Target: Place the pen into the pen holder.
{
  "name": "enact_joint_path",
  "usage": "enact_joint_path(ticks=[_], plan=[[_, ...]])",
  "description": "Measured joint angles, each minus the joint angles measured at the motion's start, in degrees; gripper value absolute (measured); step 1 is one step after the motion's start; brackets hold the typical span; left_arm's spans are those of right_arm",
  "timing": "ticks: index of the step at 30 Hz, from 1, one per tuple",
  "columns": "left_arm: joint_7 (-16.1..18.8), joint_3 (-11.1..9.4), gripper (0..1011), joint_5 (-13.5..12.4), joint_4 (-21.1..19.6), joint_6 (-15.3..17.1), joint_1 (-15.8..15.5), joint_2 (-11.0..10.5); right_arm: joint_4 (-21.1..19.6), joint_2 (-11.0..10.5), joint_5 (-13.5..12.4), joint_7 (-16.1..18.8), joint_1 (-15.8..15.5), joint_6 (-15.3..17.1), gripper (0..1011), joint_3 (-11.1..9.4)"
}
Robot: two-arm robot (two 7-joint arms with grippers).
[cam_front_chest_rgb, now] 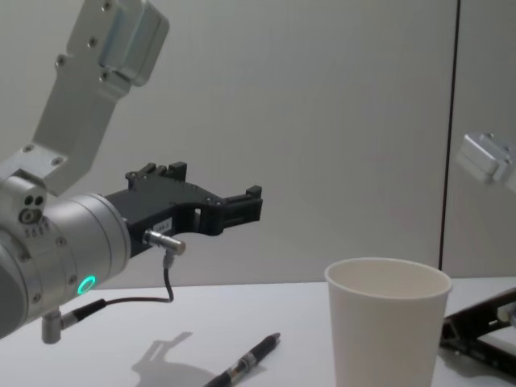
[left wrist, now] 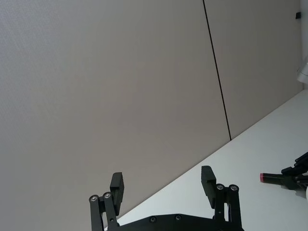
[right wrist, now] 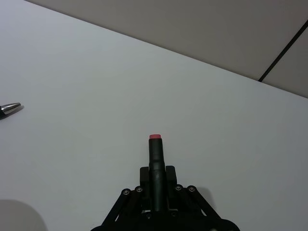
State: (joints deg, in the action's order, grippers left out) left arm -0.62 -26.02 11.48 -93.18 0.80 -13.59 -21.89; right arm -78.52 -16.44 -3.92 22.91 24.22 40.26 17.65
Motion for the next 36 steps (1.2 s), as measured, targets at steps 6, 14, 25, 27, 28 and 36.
enact_joint_path(ticks=[6,14,25,27,28,36], plan=[[0.0,0.0,1001,0.0,0.0,0.0,0.0,0.0,0.48,0.18,0.43,0.35,0.39,-0.39,178,0.15],[0.0,0.0,1001,0.0,0.0,0.0,0.0,0.0,4.06,1.67,2.2,2.03,3.14,-4.32,178,0.94],[-0.01,0.0,1001,0.0,0.0,0.0,0.0,0.0,13.33,5.01,2.64,3.19,9.36,-14.86,178,1.65],[0.0,0.0,1001,0.0,0.0,0.0,0.0,0.0,15.15,5.64,2.38,3.2,10.54,-17.58,178,1.67],[0.0,0.0,1001,0.0,0.0,0.0,0.0,0.0,15.89,5.88,2.26,3.19,10.99,-18.44,178,1.68],[-0.01,0.0,1001,0.0,0.0,0.0,0.0,0.0,20.82,7.54,0.49,3.25,14.14,-27.69,178,1.59]])
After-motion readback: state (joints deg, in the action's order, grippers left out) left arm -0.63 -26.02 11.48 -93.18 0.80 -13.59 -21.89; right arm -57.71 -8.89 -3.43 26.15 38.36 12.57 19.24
